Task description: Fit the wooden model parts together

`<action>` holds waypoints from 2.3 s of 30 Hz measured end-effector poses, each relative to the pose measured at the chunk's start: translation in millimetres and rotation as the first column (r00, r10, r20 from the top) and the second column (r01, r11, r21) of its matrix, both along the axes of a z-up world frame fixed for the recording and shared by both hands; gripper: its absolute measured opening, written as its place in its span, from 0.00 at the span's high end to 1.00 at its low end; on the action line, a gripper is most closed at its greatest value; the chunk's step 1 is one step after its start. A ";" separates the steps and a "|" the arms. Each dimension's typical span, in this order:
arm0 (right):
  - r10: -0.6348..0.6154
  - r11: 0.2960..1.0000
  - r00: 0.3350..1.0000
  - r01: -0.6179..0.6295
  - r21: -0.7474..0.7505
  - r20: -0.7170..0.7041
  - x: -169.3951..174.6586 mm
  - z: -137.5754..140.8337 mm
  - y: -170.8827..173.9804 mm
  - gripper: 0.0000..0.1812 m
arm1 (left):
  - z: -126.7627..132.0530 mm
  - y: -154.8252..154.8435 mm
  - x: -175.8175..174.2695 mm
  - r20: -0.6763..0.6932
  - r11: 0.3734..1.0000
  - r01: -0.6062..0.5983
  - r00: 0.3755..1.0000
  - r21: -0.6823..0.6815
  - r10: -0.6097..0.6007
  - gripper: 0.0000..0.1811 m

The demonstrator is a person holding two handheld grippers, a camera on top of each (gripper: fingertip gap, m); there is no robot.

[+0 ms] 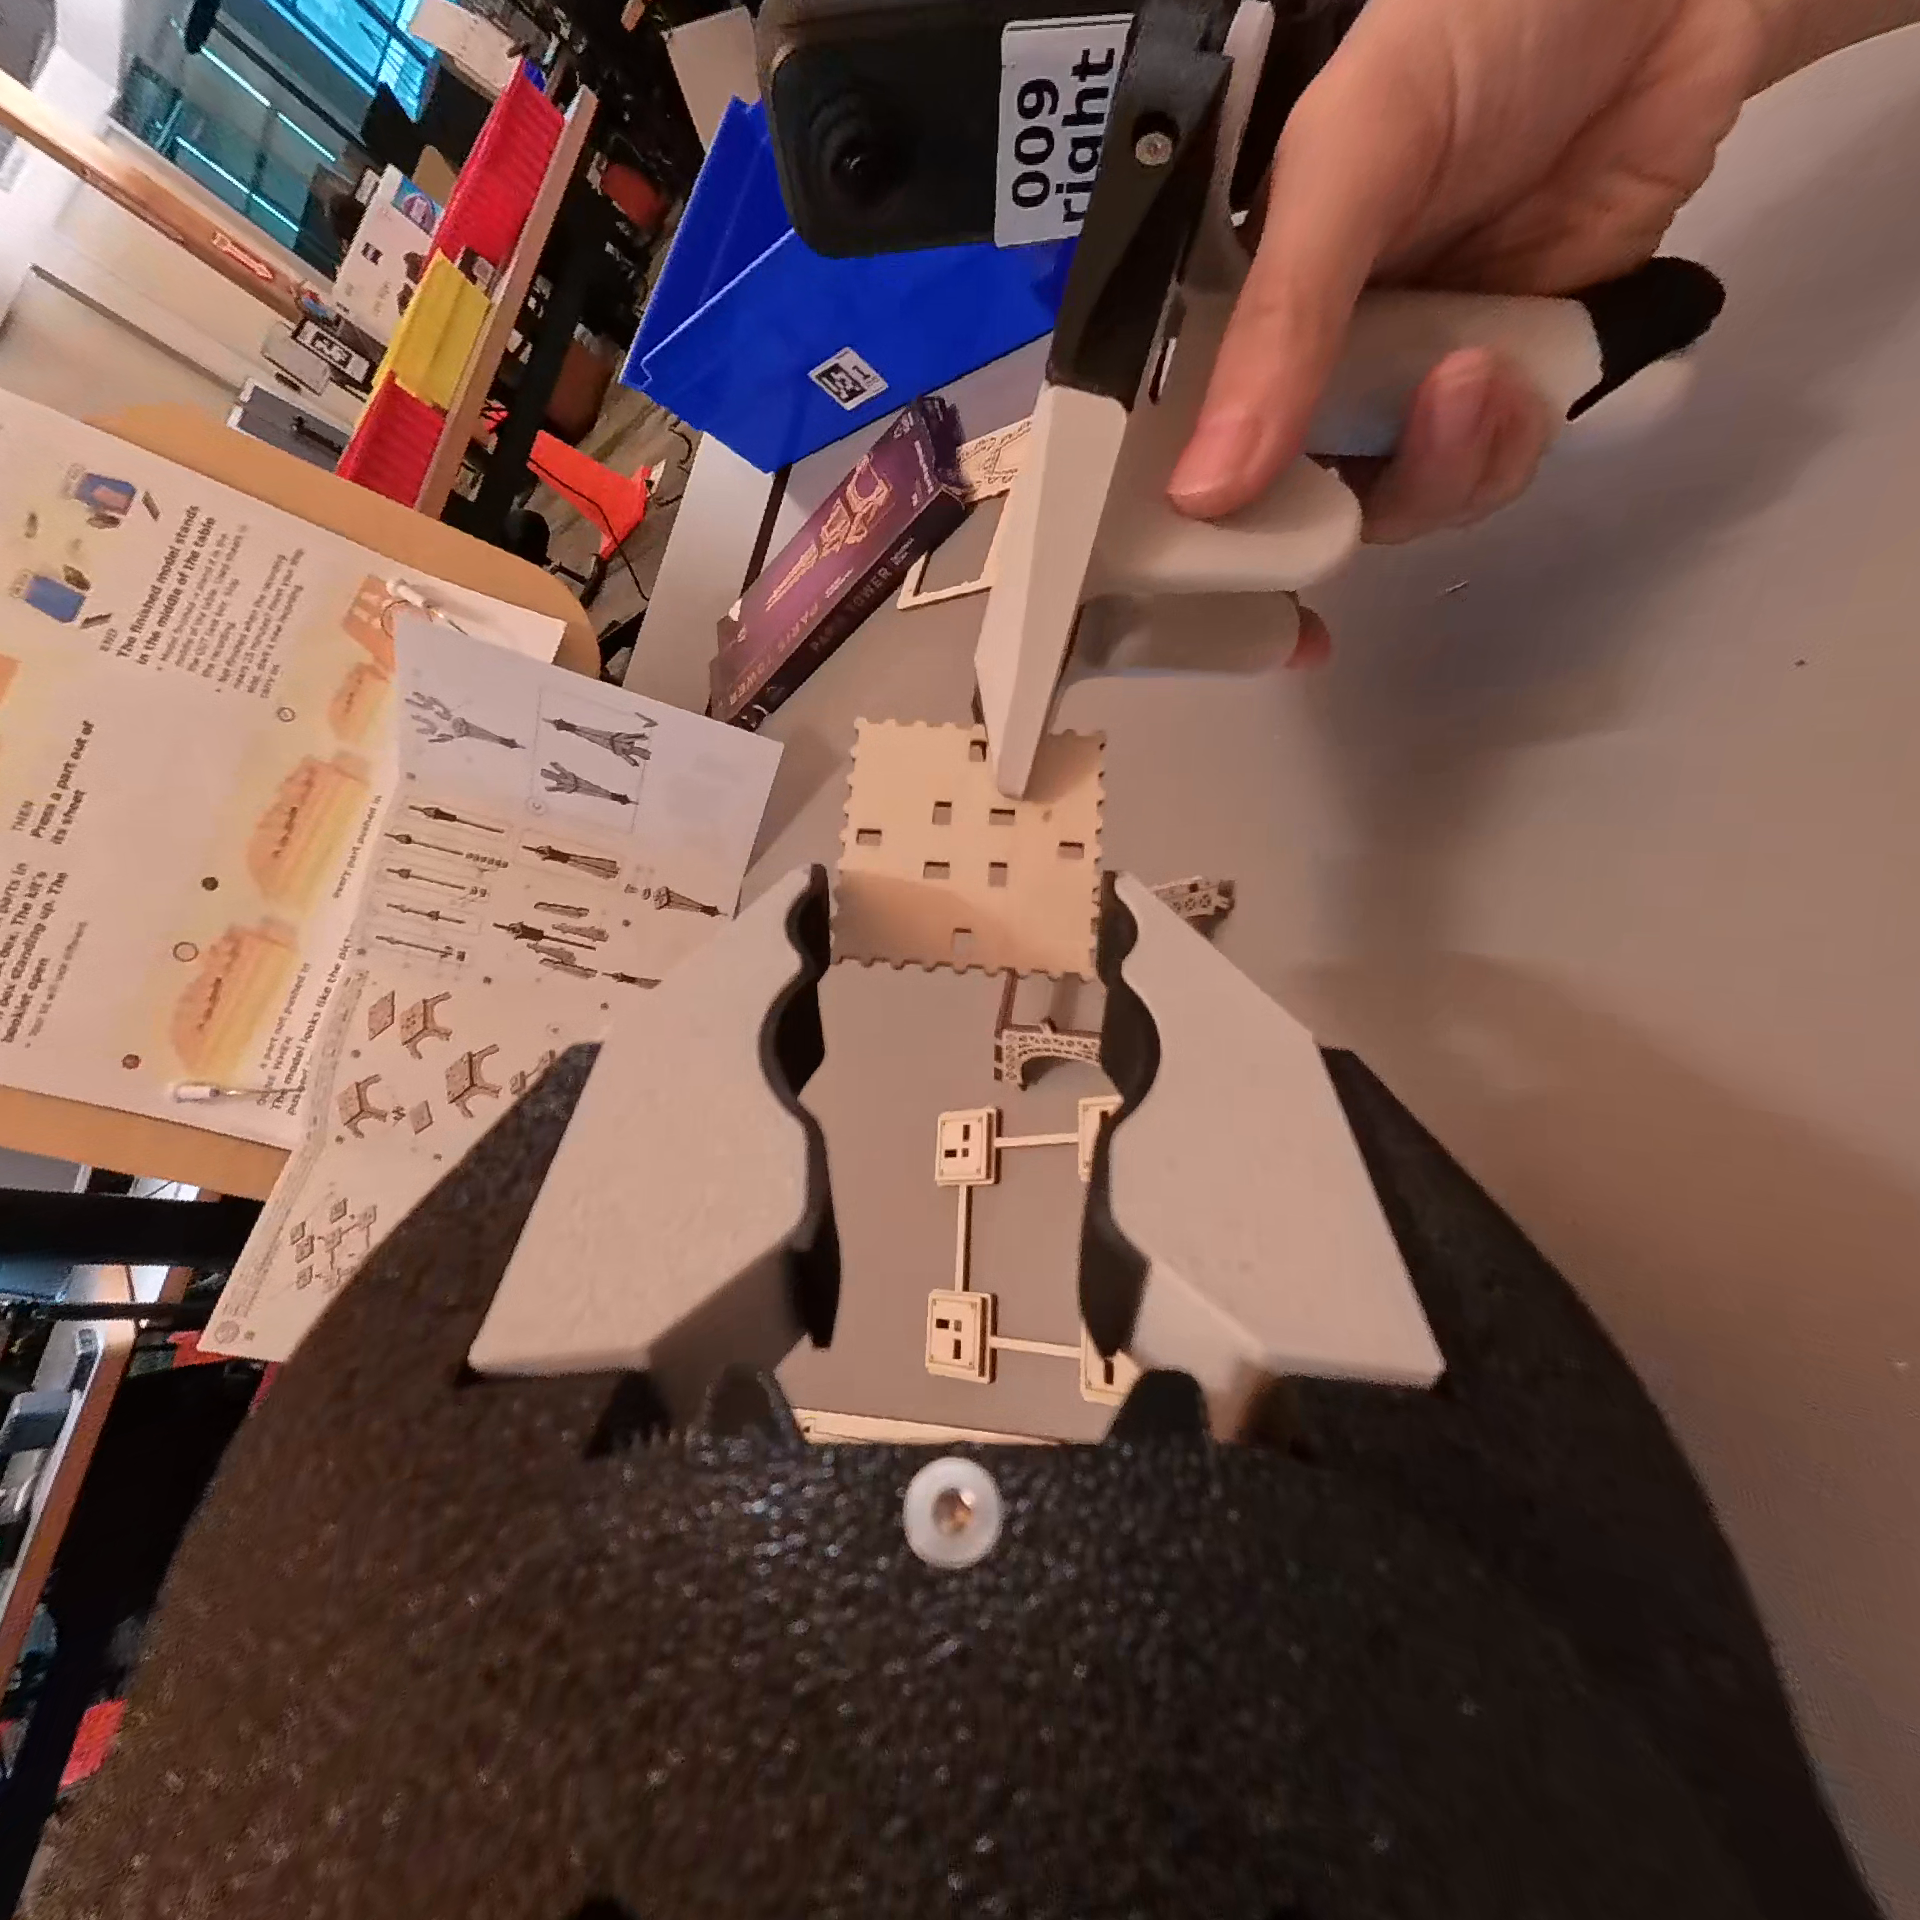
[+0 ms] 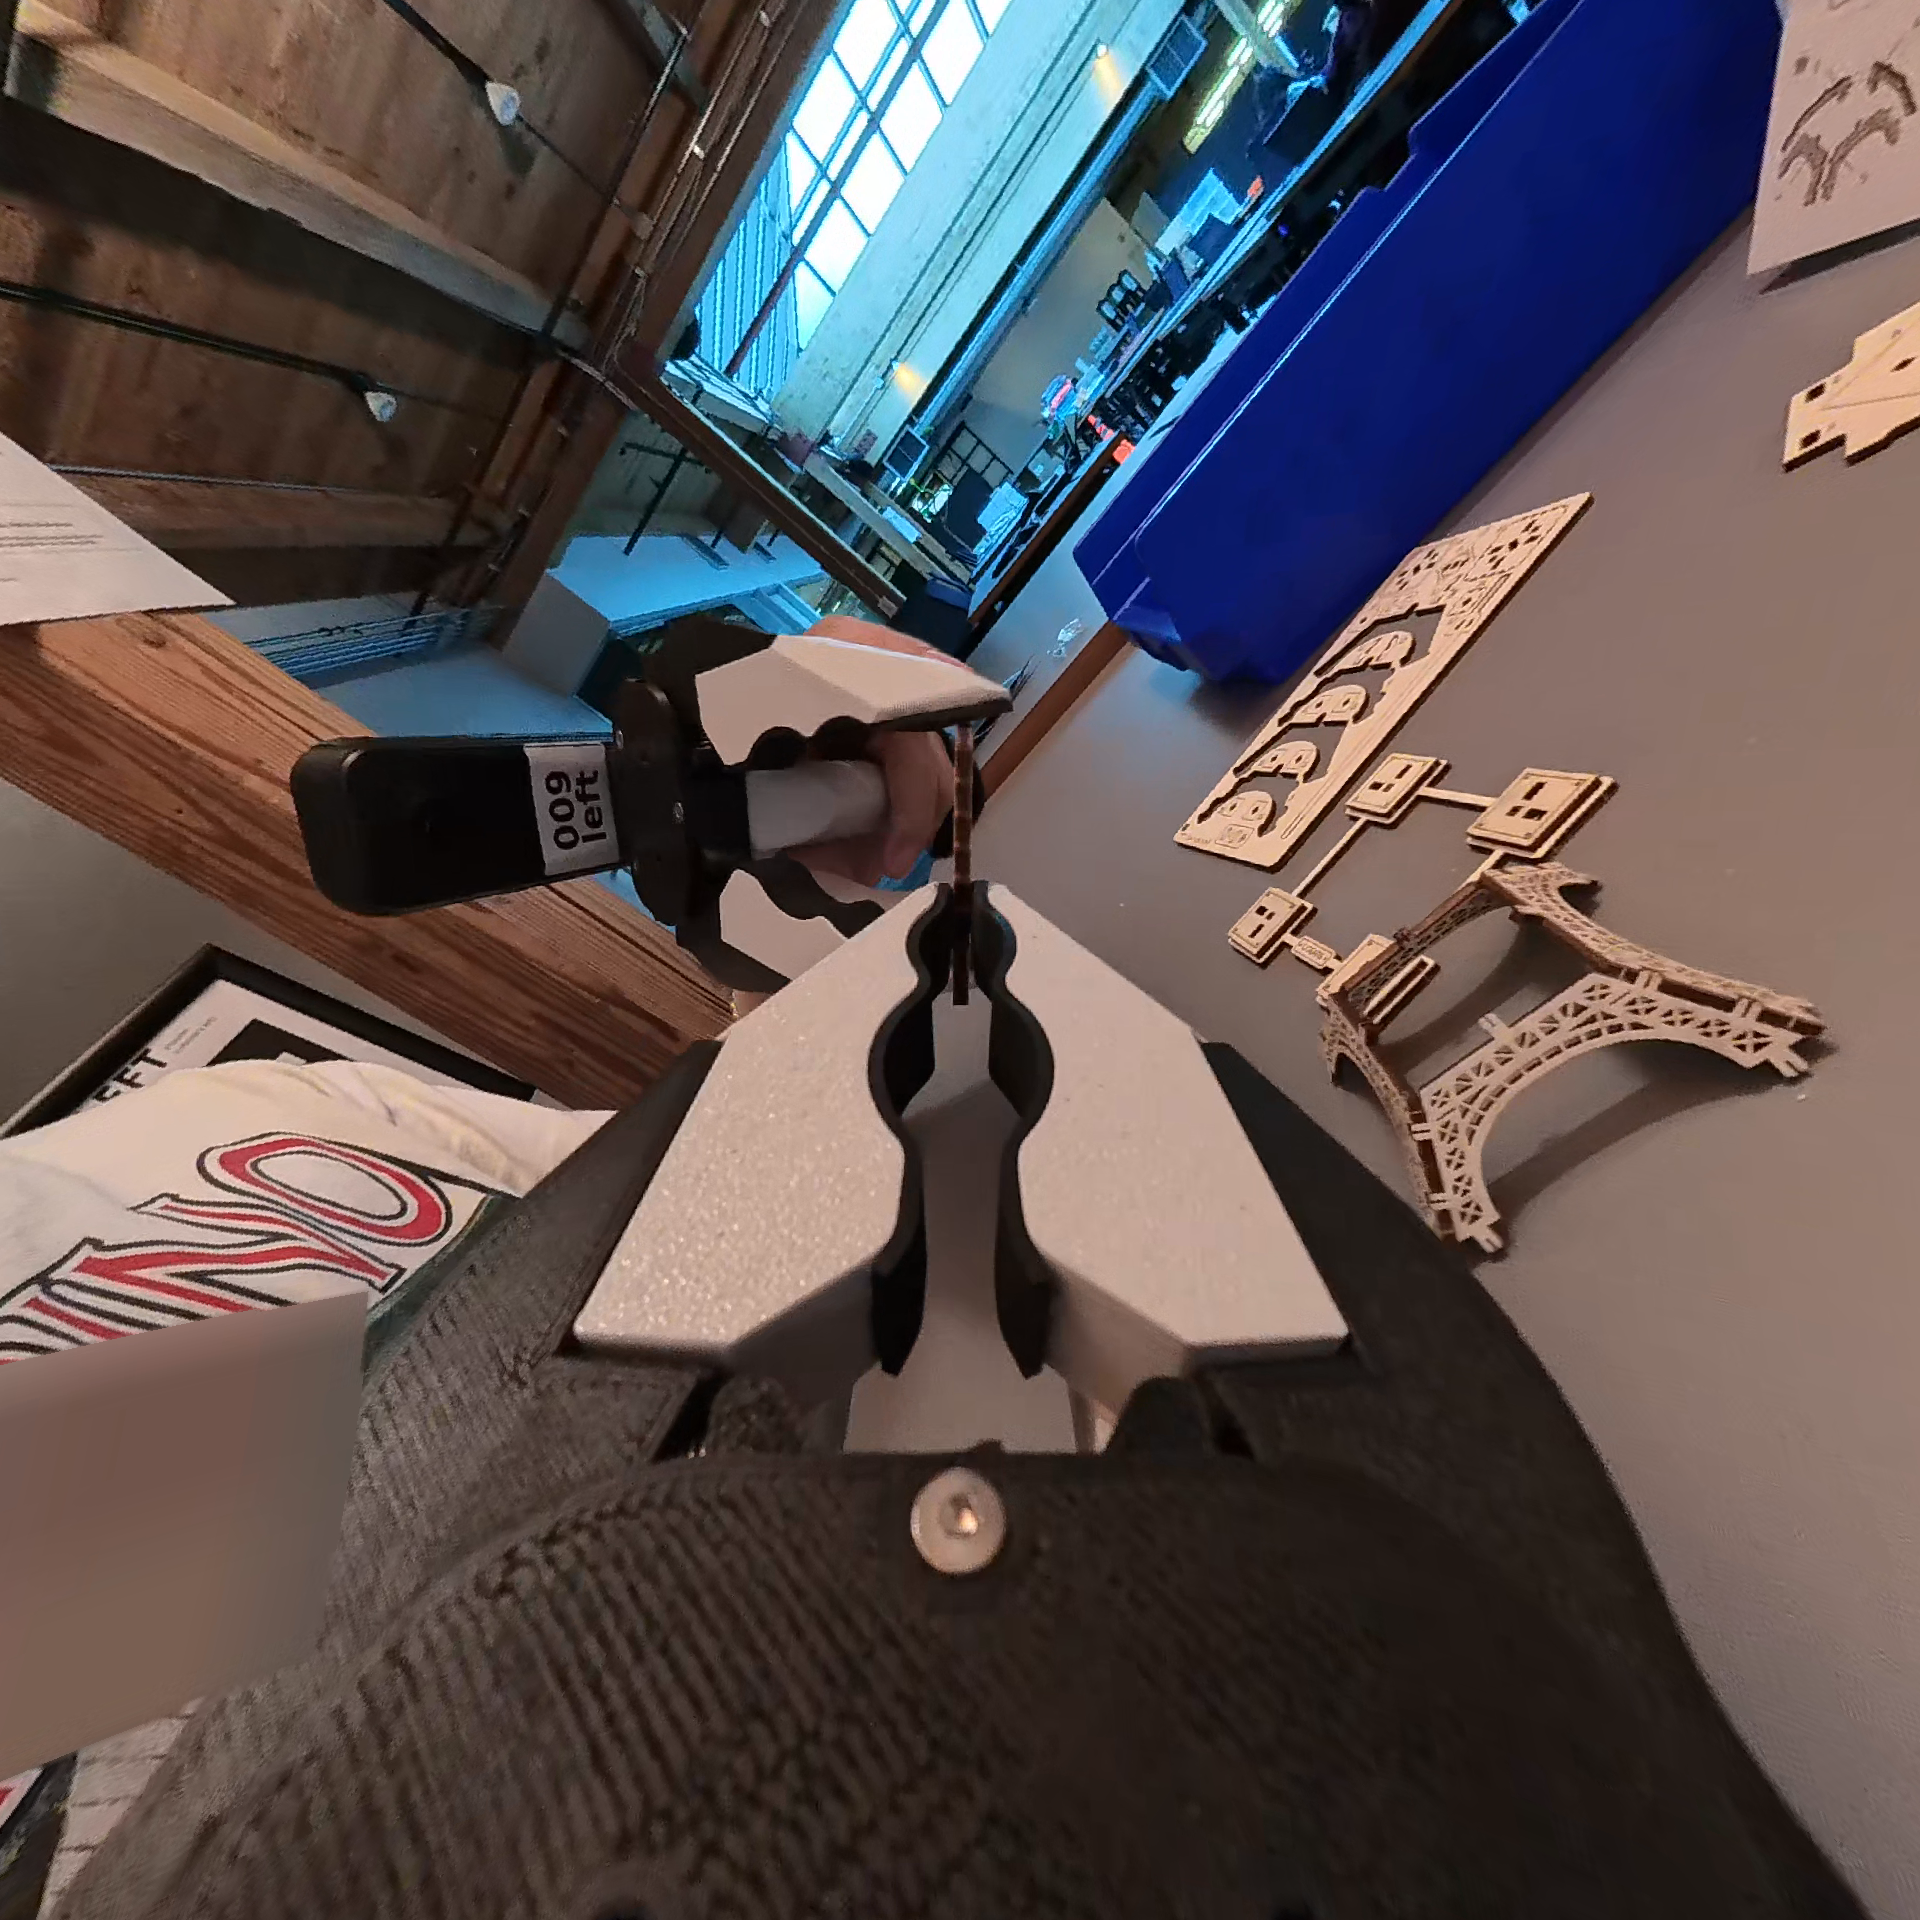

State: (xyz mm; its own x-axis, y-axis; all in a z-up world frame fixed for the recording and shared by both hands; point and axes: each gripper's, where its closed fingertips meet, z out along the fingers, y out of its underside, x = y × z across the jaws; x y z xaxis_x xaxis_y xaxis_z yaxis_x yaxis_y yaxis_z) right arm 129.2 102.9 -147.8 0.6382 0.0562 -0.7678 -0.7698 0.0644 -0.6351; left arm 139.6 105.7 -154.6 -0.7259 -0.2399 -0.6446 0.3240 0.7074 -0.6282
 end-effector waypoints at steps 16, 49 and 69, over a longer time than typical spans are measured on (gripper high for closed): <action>0.261 0.883 0.678 0.121 -0.454 0.687 31.0 -60.4 -24.2 0.59 | -46.1 26.9 11.6 -0.397 0.997 0.068 0.915 -0.031 -0.075 0.73; 0.551 0.731 0.548 0.047 -0.681 0.630 40.5 -115.5 -8.6 0.58 | -78.8 -4.7 45.5 -0.596 0.985 0.038 0.792 -0.168 -0.132 0.70; 0.563 0.721 0.555 0.031 -0.692 0.612 39.1 -117.7 -8.2 0.59 | -64.0 -14.2 34.0 -0.570 0.972 0.076 0.799 -0.221 -0.192 0.72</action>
State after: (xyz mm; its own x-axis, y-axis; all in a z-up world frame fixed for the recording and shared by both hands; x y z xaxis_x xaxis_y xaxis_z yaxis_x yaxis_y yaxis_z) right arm 168.3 94.8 -265.5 0.9942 0.0908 0.0574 0.1025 -0.6432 -0.7588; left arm 173.6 91.5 -218.6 -0.9826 -0.1803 -0.0437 -0.0621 0.5416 -0.8384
